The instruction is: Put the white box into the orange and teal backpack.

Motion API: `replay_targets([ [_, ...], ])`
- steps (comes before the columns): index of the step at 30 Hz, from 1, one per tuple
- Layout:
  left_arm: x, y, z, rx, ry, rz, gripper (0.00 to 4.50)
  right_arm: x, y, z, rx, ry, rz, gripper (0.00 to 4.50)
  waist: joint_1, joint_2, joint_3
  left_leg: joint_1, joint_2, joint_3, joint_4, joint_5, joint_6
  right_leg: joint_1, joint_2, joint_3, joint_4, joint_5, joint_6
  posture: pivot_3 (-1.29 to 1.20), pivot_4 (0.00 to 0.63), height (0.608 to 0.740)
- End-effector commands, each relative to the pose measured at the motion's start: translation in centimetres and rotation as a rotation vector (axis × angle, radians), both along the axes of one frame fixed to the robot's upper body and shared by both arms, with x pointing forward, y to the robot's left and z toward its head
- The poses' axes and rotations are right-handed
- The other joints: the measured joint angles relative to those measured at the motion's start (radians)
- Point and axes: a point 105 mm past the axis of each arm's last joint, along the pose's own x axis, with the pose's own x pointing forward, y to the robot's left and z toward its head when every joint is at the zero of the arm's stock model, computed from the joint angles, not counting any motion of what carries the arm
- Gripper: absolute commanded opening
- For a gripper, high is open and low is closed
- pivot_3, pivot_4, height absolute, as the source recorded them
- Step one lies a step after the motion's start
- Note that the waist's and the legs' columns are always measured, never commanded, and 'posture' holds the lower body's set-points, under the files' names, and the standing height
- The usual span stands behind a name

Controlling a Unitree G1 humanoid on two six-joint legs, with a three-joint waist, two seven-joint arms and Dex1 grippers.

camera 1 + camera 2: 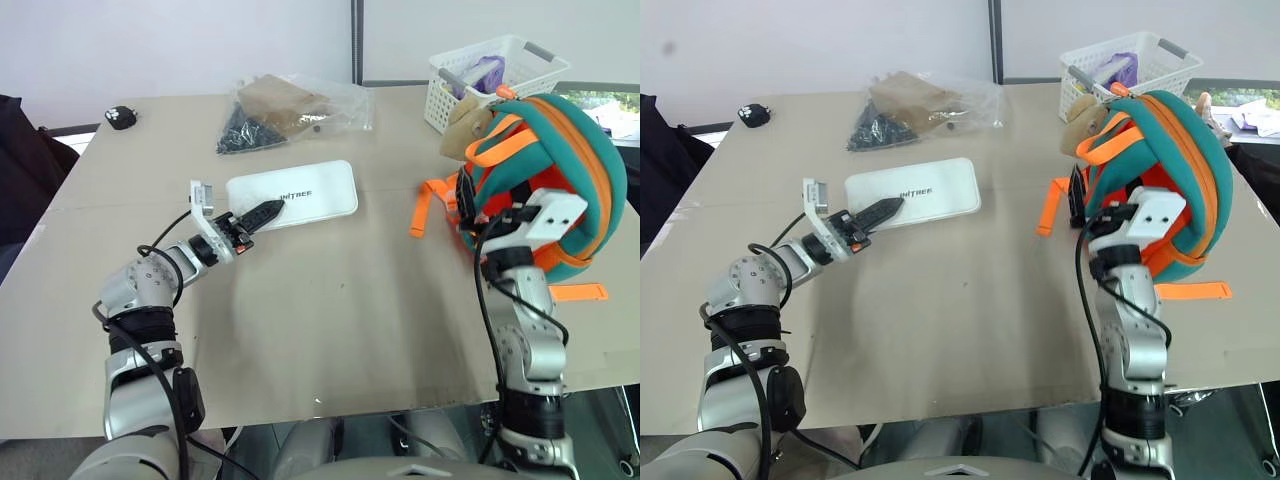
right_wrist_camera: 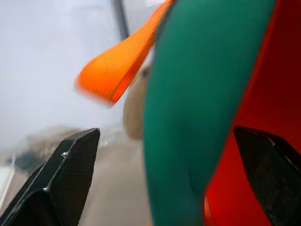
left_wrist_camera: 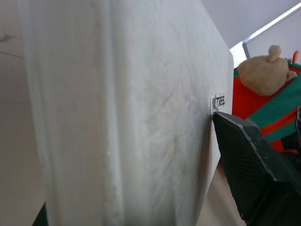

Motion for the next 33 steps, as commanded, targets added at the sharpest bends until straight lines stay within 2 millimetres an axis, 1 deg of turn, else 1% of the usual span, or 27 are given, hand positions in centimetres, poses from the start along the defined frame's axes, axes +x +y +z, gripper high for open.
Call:
replay_targets([
  [1, 0.0, -0.1, 2.1, -0.004, -0.102, -0.005, 2.59, 0.9, -0.1, 1.1, 0.083, -0.018, 0.022, 4.5, 0.0, 0.0, 0.0, 0.0, 0.0, 0.0, 0.0, 0.0, 0.0, 0.0, 0.0, 0.0, 0.0, 0.0, 0.0, 0.0, 0.15, 0.74],
  [2, 0.1, -0.1, 2.2, -0.003, -0.107, -0.007, 2.59, 1.0, 0.0, 1.3, 0.082, -0.025, 0.033, 4.5, 0.0, 0.0, 0.0, 0.0, 0.0, 0.0, -0.001, 0.0, 0.0, 0.0, 0.0, 0.0, -0.001, 0.0, 0.0, 0.0, 0.15, 0.74],
  [5, 0.2, 0.1, 2.5, -0.009, -0.124, 0.002, 2.59, 1.0, 0.2, 1.8, 0.095, -0.045, 0.065, 3.62, -0.001, 0.0, 0.0, 0.0, 0.0, 0.0, -0.001, 0.0, 0.0, 0.0, 0.0, 0.0, -0.001, 0.0, 0.0, 0.0, 0.15, 0.74],
  [8, 0.3, 0.5, 2.7, -0.017, -0.134, 0.007, 2.59, 0.7, 0.4, 2.0, 0.081, -0.061, 0.11, 2.17, -0.001, 0.0, 0.0, 0.0, 0.0, 0.0, -0.001, 0.0, 0.0, 0.0, 0.0, 0.0, -0.001, 0.0, 0.0, 0.0, 0.15, 0.74],
  [10, 0.3, 0.4, 2.8, -0.028, -0.142, -0.002, 2.59, 0.7, 0.4, 2.1, 0.08, -0.061, 0.126, 1.1, -0.001, 0.0, 0.0, 0.0, 0.0, 0.0, -0.001, 0.0, 0.0, 0.0, 0.0, 0.0, -0.001, 0.0, 0.0, 0.0, 0.15, 0.74],
  [12, 0.3, 0.4, 3.1, -0.052, -0.15, -0.013, 2.59, 0.5, 1.0, 2.3, 0.071, -0.069, 0.197, 0.14, -0.002, 0.0, 0.0, 0.0, 0.0, 0.0, -0.001, 0.0, 0.0, 0.0, 0.0, 0.0, -0.001, 0.0, 0.0, 0.0, 0.15, 0.74],
  [14, 0.5, 0.5, 3.5, -0.06, -0.173, -0.008, 2.59, 0.2, 1.7, 2.6, 0.071, -0.067, 0.302, 0.06, -0.002, 0.0, 0.0, 0.0, 0.0, 0.0, -0.001, 0.0, 0.0, 0.0, 0.0, -0.001, -0.001, 0.0, 0.0, 0.0, 0.15, 0.74],
  [16, 0.9, 0.7, 4.0, -0.064, -0.202, 0.012, 2.59, -0.6, 3.1, 3.6, 0.084, -0.069, 0.486, 0.06, -0.002, 0.0, 0.0, 0.0, 0.0, 0.0, -0.001, 0.0, 0.0, 0.0, 0.0, -0.001, -0.001, 0.0, 0.0, 0.0, 0.15, 0.74],
  [17, 1.1, 0.9, 4.3, -0.066, -0.214, 0.022, 2.59, -1.6, 4.2, 4.5, 0.092, -0.08, 0.618, 0.06, -0.003, 0.0, 0.0, 0.0, 0.0, 0.0, -0.001, 0.0, 0.0, 0.0, 0.0, -0.001, 0.0, 0.0, 0.0, 0.0, 0.15, 0.74],
  [19, 1.4, 1.2, 4.9, -0.072, -0.237, 0.04, 2.59, -3.8, 5.6, 6.1, 0.106, -0.099, 0.846, 0.06, -0.003, 0.0, 0.0, 0.0, 0.0, 0.0, -0.001, 0.0, 0.0, 0.0, 0.0, -0.001, -0.001, 0.0, 0.0, 0.0, 0.15, 0.74],
  [22, 1.7, 1.6, 5.6, -0.079, -0.277, 0.059, 2.59, -6.7, 6.5, 7.5, 0.105, -0.09, 1.111, 0.06, -0.004, 0.0, 0.001, -0.001, 0.001, 0.0, -0.001, 0.0, 0.0, -0.001, 0.0, 0.0, -0.001, 0.0, 0.0, 0.0, 0.15, 0.74],
  [24, 1.8, 1.8, 6.0, -0.079, -0.299, 0.07, 2.59, -8.7, 6.3, 8.1, 0.098, -0.075, 1.269, 0.06, -0.003, 0.0, 0.001, -0.002, 0.001, -0.001, -0.001, 0.0, 0.0, -0.001, 0.0, 0.0, -0.002, 0.0, 0.0, 0.0, 0.15, 0.74],
  [25, 1.8, 1.8, 6.1, -0.077, -0.308, 0.066, 2.59, -9.0, 6.1, 8.2, 0.107, -0.063, 1.293, 0.06, -0.003, 0.0, 0.001, -0.003, 0.001, -0.002, -0.001, 0.0, 0.0, -0.002, 0.0, -0.001, -0.003, 0.0, 0.0, 0.0, 0.15, 0.74],
  [26, 1.6, 1.5, 6.4, -0.082, -0.328, 0.053, 2.59, -9.3, 5.4, 8.1, 0.126, -0.039, 1.329, 0.06, -0.002, 0.0, 0.001, -0.005, 0.001, -0.002, -0.001, 0.0, 0.0, -0.002, 0.0, -0.001, -0.003, 0.0, 0.0, 0.0, 0.15, 0.74],
  [29, 0.6, 0.2, 7.1, -0.101, -0.386, -0.024, 2.59, -8.2, 3.6, 7.2, 0.127, 0.025, 1.264, 0.06, 0.001, -0.001, 0.001, -0.011, 0.0, -0.005, 0.002, 0.0, 0.001, -0.005, -0.002, -0.005, -0.005, 0.0, 0.0, 0.0, 0.15, 0.74],
  [31, -0.3, -0.9, 7.4, -0.111, -0.422, -0.088, 2.59, -7.3, 3.1, 7.1, 0.133, 0.029, 1.209, 0.06, 0.003, -0.001, 0.0, -0.014, -0.001, -0.005, 0.003, 0.0, 0.001, -0.006, -0.003, -0.006, -0.005, 0.0, 0.0, 0.0, 0.15, 0.74],
  [33, -1.5, -2.1, 8.1, -0.113, -0.484, -0.145, 2.59, -6.9, 2.9, 7.2, 0.143, 0.023, 1.184, 0.06, 0.006, -0.001, 0.0, -0.014, -0.001, -0.006, 0.003, 0.0, 0.001, -0.006, -0.004, -0.006, -0.005, 0.0, 0.0, 0.0, 0.15, 0.74],
])
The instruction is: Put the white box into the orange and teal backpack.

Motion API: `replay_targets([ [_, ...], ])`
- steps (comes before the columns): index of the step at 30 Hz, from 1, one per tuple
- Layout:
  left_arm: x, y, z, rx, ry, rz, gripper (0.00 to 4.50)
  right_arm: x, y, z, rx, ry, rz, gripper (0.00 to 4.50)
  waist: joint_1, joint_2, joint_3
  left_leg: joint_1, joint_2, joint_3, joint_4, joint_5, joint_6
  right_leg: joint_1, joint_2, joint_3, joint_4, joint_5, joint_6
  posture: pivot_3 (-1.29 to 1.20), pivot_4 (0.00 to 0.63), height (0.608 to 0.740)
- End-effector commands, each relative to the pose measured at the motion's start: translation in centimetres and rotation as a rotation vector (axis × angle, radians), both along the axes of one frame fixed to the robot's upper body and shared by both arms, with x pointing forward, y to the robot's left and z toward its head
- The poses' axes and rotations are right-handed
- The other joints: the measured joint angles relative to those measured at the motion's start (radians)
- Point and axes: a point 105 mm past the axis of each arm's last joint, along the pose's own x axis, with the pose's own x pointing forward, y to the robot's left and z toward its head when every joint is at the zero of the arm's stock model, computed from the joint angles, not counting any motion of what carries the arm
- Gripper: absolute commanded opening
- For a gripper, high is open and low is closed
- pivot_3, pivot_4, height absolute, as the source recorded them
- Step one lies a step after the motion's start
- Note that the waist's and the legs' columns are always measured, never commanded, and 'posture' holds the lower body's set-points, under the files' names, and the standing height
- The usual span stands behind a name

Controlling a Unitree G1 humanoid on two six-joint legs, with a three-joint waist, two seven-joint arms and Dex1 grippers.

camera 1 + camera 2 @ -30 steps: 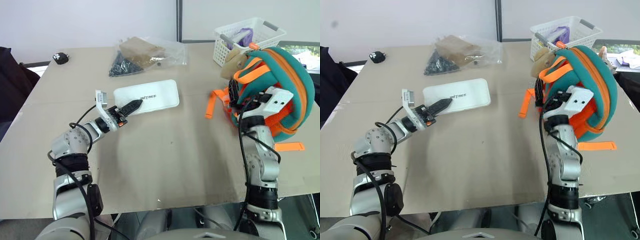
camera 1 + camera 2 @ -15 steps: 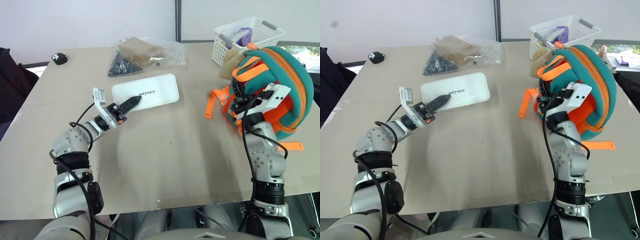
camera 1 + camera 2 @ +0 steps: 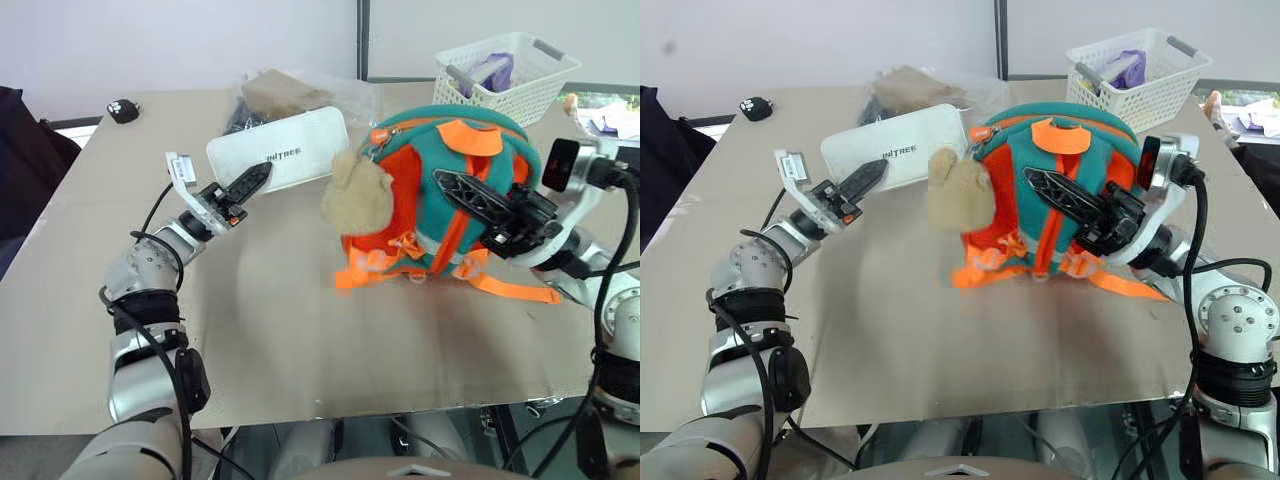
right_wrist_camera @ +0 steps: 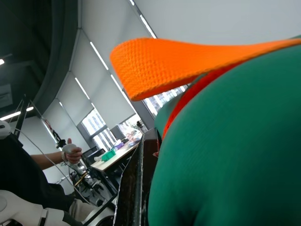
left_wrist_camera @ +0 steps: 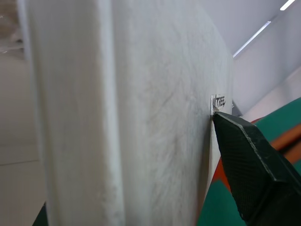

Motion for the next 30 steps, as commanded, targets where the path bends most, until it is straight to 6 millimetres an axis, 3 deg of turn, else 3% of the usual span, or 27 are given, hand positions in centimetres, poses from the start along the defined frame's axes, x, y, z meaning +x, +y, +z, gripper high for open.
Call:
replay_targets([
  [1, -2.3, -1.8, 3.7, -0.014, -0.205, -0.107, 2.59, 0.4, -1.0, 1.3, 0.044, -0.047, -0.066, 0.06, 0.003, 0.0, 0.0, 0.0, 0.0, 0.0, 0.001, 0.0, 0.0, 0.0, 0.0, -0.001, 0.0, 0.0, 0.0, 0.0, 0.15, 0.74],
  [4, -3.6, -1.7, 5.2, -0.068, -0.287, -0.116, 2.59, 1.0, -0.7, 1.2, 0.05, -0.047, -0.098, 0.06, 0.002, 0.0, 0.0, 0.0, 0.0, -0.001, 0.001, 0.0, 0.0, 0.0, 0.0, -0.001, 0.001, 0.0, 0.0, 0.0, 0.15, 0.74],
  [8, -4.4, 0.9, 6.9, -0.193, -0.343, -0.023, 2.59, 1.7, -0.6, 1.1, 0.065, -0.048, -0.142, 0.06, -0.003, 0.0, 0.0, 0.0, 0.0, 0.0, 0.001, 0.0, 0.0, -0.001, 0.0, 0.0, 0.003, 0.0, 0.0, 0.0, 0.15, 0.74],
  [12, -5.6, 1.4, 6.6, -0.193, -0.338, -0.005, 2.59, 2.2, -0.6, 1.0, 0.083, -0.045, -0.167, 0.06, -0.002, 0.0, 0.0, 0.0, 0.0, 0.0, 0.001, 0.0, 0.0, -0.001, 0.0, 0.0, 0.003, 0.0, 0.0, 0.0, 0.15, 0.74],
  [15, -5.9, 0.1, 5.5, -0.125, -0.326, 0.007, 2.59, 2.4, -0.4, 1.1, 0.099, -0.047, -0.169, 0.06, 0.005, 0.0, 0.0, 0.0, 0.0, 0.0, 0.002, 0.0, 0.0, -0.001, 0.0, -0.001, 0.002, 0.0, 0.0, 0.0, 0.15, 0.74],
  [23, -2.5, 0.1, 5.7, -0.103, -0.383, 0.25, 2.59, 1.9, 0.2, 1.2, 0.117, -0.048, -0.149, 0.06, 0.024, 0.0, 0.0, -0.001, -0.001, -0.001, 0.004, 0.0, 0.0, 0.0, 0.0, -0.001, 0.003, 0.0, 0.0, 0.0, 0.15, 0.74],
  [30, -1.7, -1.8, 4.9, 0.011, -0.408, 0.152, 2.59, 1.8, 0.1, 1.2, 0.123, -0.056, -0.172, 0.06, 0.021, 0.0, 0.0, -0.001, -0.001, 0.0, 0.004, 0.0, 0.0, 0.0, 0.0, -0.003, 0.003, 0.0, 0.0, 0.0, 0.15, 0.74],
])
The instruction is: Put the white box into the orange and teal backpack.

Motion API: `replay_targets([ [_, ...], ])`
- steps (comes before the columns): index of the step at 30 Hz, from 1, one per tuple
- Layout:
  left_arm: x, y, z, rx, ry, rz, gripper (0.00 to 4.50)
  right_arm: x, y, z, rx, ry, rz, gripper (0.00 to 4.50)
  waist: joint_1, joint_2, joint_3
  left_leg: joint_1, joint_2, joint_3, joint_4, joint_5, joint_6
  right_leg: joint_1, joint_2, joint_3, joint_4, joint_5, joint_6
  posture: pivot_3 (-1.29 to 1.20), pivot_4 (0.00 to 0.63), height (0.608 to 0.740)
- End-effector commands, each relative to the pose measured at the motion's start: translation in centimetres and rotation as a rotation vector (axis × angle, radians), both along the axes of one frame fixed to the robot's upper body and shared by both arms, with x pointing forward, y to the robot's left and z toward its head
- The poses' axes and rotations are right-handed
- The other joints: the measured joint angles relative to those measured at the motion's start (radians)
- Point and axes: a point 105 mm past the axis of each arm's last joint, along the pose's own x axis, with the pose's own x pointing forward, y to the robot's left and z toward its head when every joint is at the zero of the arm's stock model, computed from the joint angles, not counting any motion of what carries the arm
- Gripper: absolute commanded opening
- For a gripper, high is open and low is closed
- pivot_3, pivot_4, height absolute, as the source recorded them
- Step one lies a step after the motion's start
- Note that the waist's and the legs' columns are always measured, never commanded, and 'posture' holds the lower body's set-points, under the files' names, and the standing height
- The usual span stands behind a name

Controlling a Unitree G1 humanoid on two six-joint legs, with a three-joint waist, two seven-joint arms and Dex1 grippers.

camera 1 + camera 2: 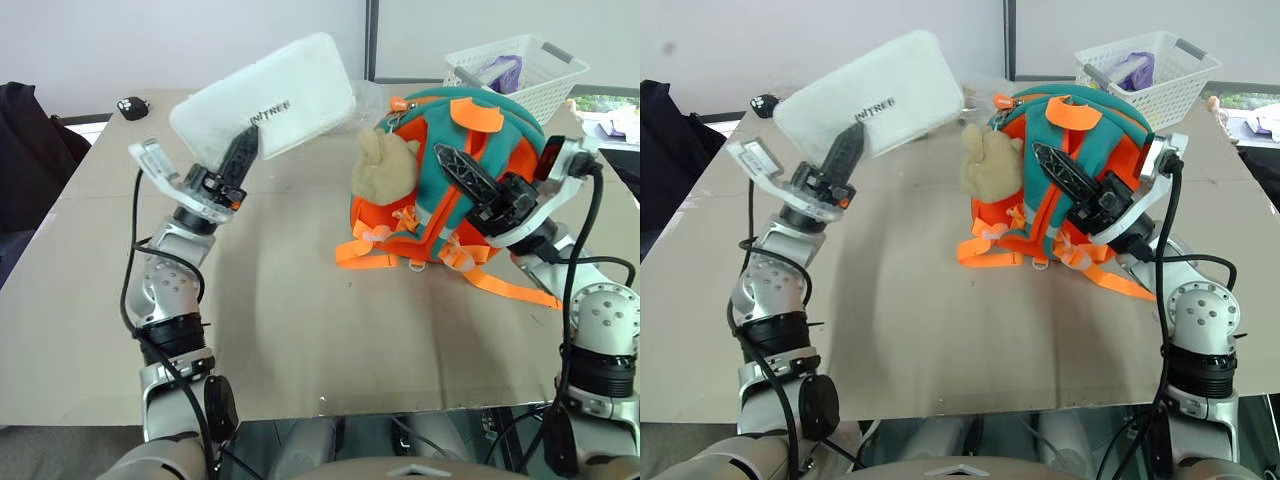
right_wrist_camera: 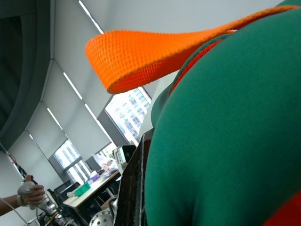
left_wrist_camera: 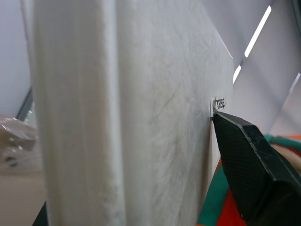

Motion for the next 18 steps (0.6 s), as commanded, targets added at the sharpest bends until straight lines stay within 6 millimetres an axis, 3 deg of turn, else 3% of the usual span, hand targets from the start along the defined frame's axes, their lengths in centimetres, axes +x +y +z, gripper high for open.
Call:
replay_targets([
  [1, 0.0, -0.4, 0.9, 0.086, -0.076, -0.006, 2.59, -0.8, -0.3, 1.5, 0.026, -0.075, -0.022, 0.06, 0.0, 0.0, 0.0, 0.0, 0.0, 0.0, 0.0, 0.0, 0.0, 0.0, 0.0, 0.0, 0.0, 0.0, 0.0, 0.0, 0.15, 0.74],
  [6, 0.9, -0.8, 0.5, 0.12, -0.08, -0.014, 2.59, -0.8, -0.1, 1.6, 0.033, -0.083, -0.033, 0.06, -0.001, 0.0, 0.0, 0.0, 0.0, 0.0, 0.0, 0.0, 0.0, 0.0, 0.0, -0.002, 0.0, 0.0, 0.0, 0.0, 0.15, 0.74],
  [11, 1.0, -2.5, 0.2, 0.185, -0.105, -0.102, 2.59, -1.1, 0.1, 1.5, 0.047, -0.084, -0.04, 0.06, 0.0, 0.0, 0.0, -0.001, 0.0, -0.001, 0.001, 0.0, 0.0, 0.0, 0.0, -0.002, 0.0, 0.0, 0.0, 0.0, 0.15, 0.74],
  [18, 2.8, -5.6, -1.5, 0.466, -0.116, -0.155, 2.59, -1.4, 0.1, 1.4, 0.062, -0.085, -0.064, 0.06, 0.003, 0.0, 0.0, -0.001, -0.001, -0.001, 0.002, 0.0, 0.0, 0.0, 0.0, -0.003, 0.001, 0.0, 0.0, 0.0, 0.15, 0.74],
])
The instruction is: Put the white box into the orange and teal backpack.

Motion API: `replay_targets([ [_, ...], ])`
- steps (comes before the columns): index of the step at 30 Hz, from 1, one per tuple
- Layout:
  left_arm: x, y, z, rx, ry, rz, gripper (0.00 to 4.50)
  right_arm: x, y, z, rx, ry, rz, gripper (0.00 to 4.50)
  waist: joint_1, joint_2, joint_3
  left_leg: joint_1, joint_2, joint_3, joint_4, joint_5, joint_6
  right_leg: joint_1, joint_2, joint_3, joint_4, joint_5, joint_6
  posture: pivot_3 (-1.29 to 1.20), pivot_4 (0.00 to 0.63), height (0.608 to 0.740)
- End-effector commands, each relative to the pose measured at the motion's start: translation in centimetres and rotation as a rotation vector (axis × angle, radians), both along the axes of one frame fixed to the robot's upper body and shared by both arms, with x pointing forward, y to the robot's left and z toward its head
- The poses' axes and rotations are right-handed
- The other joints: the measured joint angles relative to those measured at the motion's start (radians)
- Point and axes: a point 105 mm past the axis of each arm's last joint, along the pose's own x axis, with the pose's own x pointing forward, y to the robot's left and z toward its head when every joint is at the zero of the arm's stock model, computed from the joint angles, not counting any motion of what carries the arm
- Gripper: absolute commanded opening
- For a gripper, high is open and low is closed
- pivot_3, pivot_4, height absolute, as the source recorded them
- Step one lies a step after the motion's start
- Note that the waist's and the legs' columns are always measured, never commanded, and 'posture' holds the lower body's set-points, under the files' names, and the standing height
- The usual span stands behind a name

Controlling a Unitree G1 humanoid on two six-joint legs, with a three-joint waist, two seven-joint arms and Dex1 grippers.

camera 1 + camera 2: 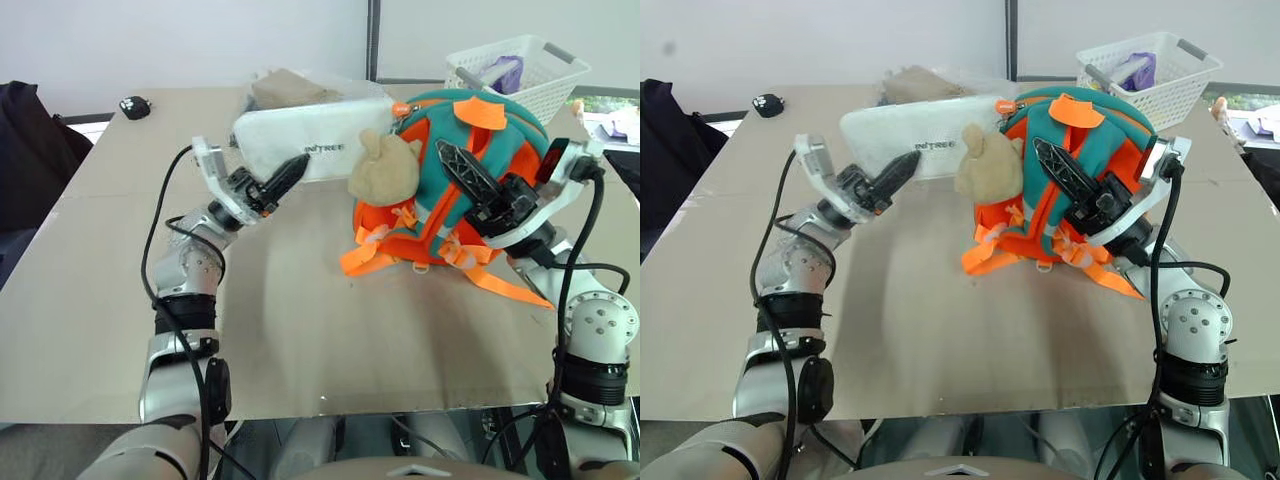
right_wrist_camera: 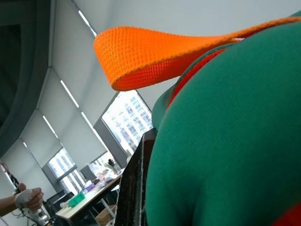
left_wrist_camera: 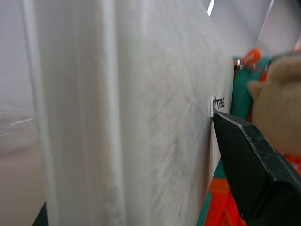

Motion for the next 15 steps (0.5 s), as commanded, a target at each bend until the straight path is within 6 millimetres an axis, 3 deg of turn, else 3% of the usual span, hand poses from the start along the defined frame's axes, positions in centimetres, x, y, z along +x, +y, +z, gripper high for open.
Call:
replay_targets([
  [1, 0.7, -2.6, 0.4, 0.15, -0.062, -0.07, 2.59, -1.1, -0.2, 1.4, 0.029, -0.074, -0.018, 0.06, 0.001, 0.0, 0.0, 0.0, -0.001, 0.0, 0.0, 0.0, 0.0, 0.0, 0.0, 0.0, 0.0, 0.0, 0.0, 0.0, 0.15, 0.74],
  [6, 1.6, -6.4, 0.6, 0.246, -0.087, -0.163, 2.59, -1.3, -0.2, 1.2, 0.034, -0.074, -0.045, 0.06, 0.0, 0.0, 0.0, -0.002, -0.001, -0.001, 0.002, 0.0, 0.0, 0.0, -0.001, -0.001, 0.0, 0.0, 0.0, 0.0, 0.15, 0.74],
  [12, 2.0, -13.6, 1.9, 0.255, -0.114, -0.271, 2.59, -1.3, 0.0, 0.9, 0.045, -0.07, -0.064, 0.06, 0.0, 0.0, 0.0, -0.003, -0.001, -0.001, 0.003, 0.0, 0.0, 0.0, -0.001, -0.002, 0.0, 0.0, 0.0, 0.0, 0.15, 0.74],
  [15, 2.0, -15.7, 1.9, 0.292, -0.12, -0.291, 2.59, -1.3, 0.3, 0.9, 0.049, -0.073, -0.067, 0.06, -0.002, -0.001, 0.0, -0.004, -0.001, -0.001, 0.004, 0.0, 0.0, -0.001, -0.001, -0.002, 0.001, 0.0, 0.0, 0.0, 0.15, 0.74],
])
